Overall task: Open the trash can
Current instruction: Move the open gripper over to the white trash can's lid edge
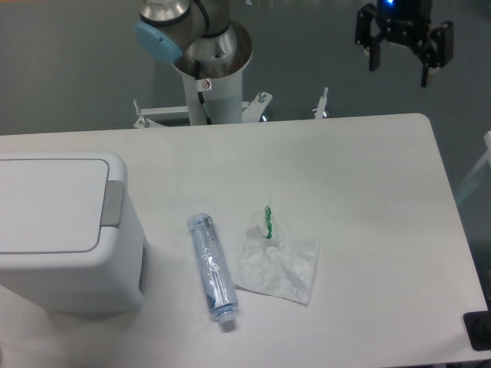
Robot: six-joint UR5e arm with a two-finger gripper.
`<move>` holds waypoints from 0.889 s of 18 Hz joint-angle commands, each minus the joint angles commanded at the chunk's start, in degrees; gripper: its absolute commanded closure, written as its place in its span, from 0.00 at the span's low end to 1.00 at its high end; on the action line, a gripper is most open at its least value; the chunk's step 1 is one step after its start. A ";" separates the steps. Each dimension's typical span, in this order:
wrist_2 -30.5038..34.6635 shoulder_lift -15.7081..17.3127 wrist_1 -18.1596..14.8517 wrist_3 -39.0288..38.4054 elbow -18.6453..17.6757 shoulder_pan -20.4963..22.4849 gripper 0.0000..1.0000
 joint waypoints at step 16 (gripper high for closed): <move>-1.23 -4.48 4.21 -46.91 3.52 -18.18 0.00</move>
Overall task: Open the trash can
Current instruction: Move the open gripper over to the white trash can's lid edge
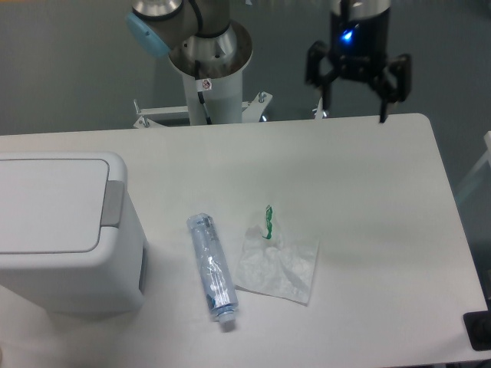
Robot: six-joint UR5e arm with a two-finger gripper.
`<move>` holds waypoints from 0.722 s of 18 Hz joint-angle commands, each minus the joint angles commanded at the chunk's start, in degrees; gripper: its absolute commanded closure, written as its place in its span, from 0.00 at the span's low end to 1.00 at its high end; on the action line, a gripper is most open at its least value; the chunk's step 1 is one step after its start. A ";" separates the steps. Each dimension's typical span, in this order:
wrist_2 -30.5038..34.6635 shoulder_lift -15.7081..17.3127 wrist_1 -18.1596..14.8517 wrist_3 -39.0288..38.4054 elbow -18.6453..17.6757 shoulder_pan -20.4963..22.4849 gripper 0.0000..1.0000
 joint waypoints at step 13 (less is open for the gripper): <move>-12.31 -2.37 8.53 -35.09 -0.70 -11.69 0.00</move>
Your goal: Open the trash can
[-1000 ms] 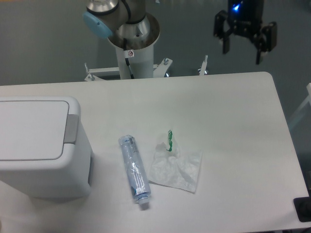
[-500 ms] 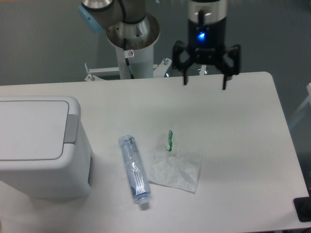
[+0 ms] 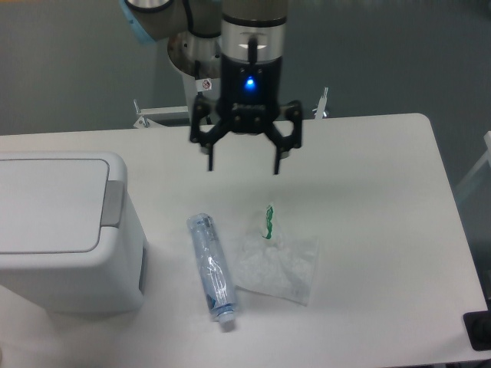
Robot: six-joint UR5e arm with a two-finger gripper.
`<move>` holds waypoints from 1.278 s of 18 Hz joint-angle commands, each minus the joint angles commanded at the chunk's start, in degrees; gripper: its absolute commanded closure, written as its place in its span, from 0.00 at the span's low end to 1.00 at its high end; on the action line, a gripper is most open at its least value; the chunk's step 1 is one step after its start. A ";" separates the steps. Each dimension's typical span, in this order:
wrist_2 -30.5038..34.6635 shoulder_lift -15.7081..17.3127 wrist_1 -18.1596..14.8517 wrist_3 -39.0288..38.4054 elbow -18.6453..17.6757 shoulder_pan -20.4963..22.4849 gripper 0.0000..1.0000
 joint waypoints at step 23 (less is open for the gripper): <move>0.09 -3.34 2.64 -3.87 -1.67 -6.78 0.00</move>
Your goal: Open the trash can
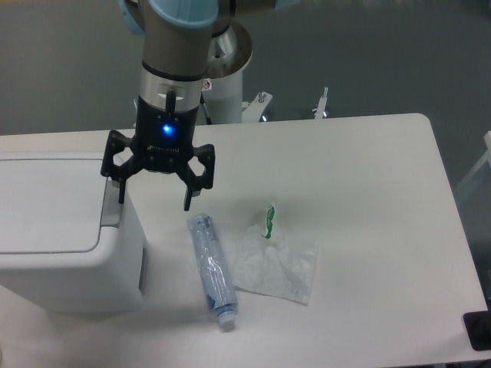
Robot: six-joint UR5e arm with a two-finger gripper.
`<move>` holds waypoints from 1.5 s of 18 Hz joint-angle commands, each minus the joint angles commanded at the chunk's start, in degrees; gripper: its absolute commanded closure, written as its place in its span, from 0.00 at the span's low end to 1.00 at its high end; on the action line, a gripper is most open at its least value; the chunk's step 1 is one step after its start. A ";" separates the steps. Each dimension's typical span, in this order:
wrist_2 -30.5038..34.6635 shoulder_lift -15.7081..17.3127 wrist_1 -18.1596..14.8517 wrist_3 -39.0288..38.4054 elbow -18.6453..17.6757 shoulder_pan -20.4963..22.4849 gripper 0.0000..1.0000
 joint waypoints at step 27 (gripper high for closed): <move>0.09 -0.79 0.09 0.17 -0.88 -0.70 0.00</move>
